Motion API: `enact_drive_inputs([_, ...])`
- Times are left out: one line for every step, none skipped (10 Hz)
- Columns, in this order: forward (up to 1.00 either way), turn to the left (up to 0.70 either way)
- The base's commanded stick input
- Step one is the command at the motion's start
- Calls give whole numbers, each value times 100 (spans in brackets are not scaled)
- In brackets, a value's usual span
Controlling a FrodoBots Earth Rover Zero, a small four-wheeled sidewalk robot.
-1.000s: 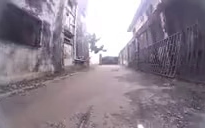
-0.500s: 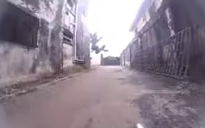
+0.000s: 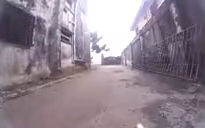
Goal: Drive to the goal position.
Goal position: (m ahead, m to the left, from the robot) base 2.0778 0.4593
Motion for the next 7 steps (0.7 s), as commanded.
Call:
enact_drive_inputs([70, 0])
enact_drive_inputs([70, 0])
enact_drive_inputs([70, 0])
enact_drive_inputs([70, 0])
enact_drive_inputs([70, 0])
enact_drive_inputs([70, 0])
enact_drive_inputs([70, 0])
